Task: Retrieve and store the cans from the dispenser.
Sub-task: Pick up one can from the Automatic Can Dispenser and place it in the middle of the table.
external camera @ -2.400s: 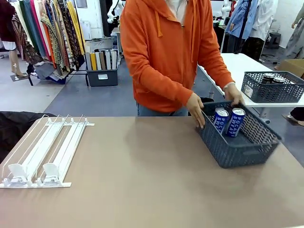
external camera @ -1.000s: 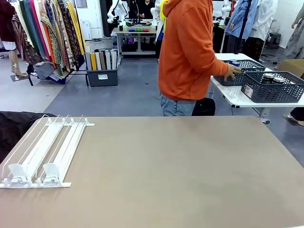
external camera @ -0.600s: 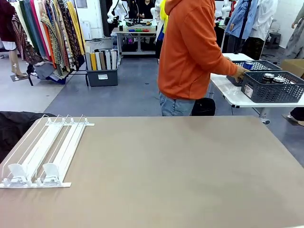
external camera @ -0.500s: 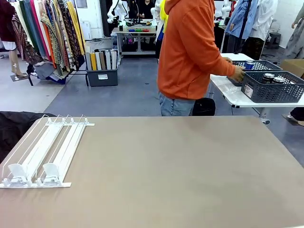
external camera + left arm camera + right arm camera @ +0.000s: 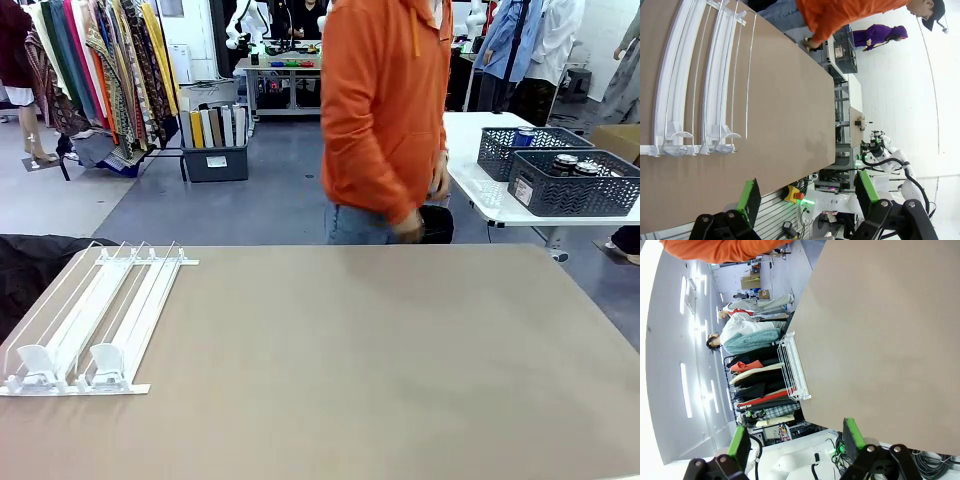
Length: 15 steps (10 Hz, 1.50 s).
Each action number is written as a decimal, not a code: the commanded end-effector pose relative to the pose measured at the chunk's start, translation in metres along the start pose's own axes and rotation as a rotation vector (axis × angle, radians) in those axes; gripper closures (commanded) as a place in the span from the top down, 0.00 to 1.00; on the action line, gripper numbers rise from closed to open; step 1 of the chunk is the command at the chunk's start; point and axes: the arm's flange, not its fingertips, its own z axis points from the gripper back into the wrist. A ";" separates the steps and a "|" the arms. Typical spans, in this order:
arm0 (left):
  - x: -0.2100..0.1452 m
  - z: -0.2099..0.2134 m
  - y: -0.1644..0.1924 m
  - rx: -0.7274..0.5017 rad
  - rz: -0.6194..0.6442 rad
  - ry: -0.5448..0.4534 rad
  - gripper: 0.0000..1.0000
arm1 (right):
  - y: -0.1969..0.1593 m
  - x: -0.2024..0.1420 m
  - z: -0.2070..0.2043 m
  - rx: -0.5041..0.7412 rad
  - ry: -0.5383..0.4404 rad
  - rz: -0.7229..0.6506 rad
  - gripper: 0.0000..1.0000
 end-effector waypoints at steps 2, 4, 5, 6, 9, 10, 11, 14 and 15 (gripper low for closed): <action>0.001 -0.001 0.001 -0.023 -0.018 -0.010 1.00 | 0.003 -0.002 0.002 0.000 0.008 -0.004 1.00; 0.001 -0.001 0.001 -0.023 -0.018 -0.010 1.00 | 0.003 -0.002 0.002 0.000 0.008 -0.004 1.00; 0.001 -0.001 0.001 -0.023 -0.018 -0.010 1.00 | 0.003 -0.002 0.002 0.000 0.008 -0.004 1.00; 0.001 -0.001 0.001 -0.023 -0.018 -0.010 1.00 | 0.003 -0.002 0.002 0.000 0.008 -0.004 1.00; 0.001 -0.001 0.001 -0.023 -0.018 -0.010 1.00 | 0.003 -0.002 0.002 0.000 0.008 -0.004 1.00; 0.001 -0.001 0.001 -0.023 -0.018 -0.010 1.00 | 0.003 -0.002 0.002 0.000 0.008 -0.004 1.00; 0.001 -0.001 0.001 -0.023 -0.018 -0.010 1.00 | 0.003 -0.002 0.002 0.000 0.008 -0.004 1.00; 0.001 -0.001 0.001 -0.023 -0.018 -0.010 1.00 | 0.003 -0.002 0.002 0.000 0.008 -0.004 1.00; 0.001 -0.001 0.001 -0.023 -0.018 -0.010 1.00 | 0.003 -0.002 0.002 0.000 0.008 -0.004 1.00</action>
